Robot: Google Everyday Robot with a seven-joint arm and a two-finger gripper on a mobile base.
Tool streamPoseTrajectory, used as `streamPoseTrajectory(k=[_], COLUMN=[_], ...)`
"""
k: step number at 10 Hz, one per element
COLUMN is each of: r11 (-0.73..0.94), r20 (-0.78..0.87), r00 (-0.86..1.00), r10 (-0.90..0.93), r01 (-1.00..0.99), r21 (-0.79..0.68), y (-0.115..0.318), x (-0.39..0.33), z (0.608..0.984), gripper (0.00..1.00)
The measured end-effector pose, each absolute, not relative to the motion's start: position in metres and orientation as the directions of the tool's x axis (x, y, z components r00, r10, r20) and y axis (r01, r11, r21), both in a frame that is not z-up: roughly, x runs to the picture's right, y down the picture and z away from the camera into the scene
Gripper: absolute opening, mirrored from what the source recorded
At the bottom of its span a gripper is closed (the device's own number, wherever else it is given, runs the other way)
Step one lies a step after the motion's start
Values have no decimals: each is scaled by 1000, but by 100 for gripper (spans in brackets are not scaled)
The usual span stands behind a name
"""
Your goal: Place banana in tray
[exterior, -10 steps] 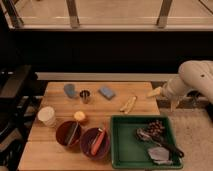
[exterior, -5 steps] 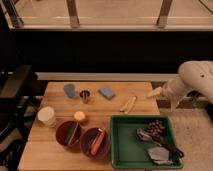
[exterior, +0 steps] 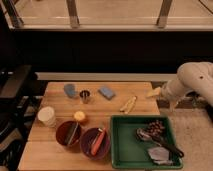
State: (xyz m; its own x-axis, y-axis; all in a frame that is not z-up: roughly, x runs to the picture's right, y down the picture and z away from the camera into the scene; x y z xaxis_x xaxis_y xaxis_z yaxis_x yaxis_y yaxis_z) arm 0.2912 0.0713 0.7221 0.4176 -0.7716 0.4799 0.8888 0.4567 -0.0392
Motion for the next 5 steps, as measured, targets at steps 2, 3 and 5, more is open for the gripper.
streamPoseTrajectory(k=[2,3,5], r11=[452,437,390], r20=[470,467,475], r00=[408,391,332], r10=[-783,-793,-815], r01=[892,899,921], r21=[-21,-11,24], y=[65,62,57], x=[285,278,248], z=[738,745,773], gripper=[80,80,80])
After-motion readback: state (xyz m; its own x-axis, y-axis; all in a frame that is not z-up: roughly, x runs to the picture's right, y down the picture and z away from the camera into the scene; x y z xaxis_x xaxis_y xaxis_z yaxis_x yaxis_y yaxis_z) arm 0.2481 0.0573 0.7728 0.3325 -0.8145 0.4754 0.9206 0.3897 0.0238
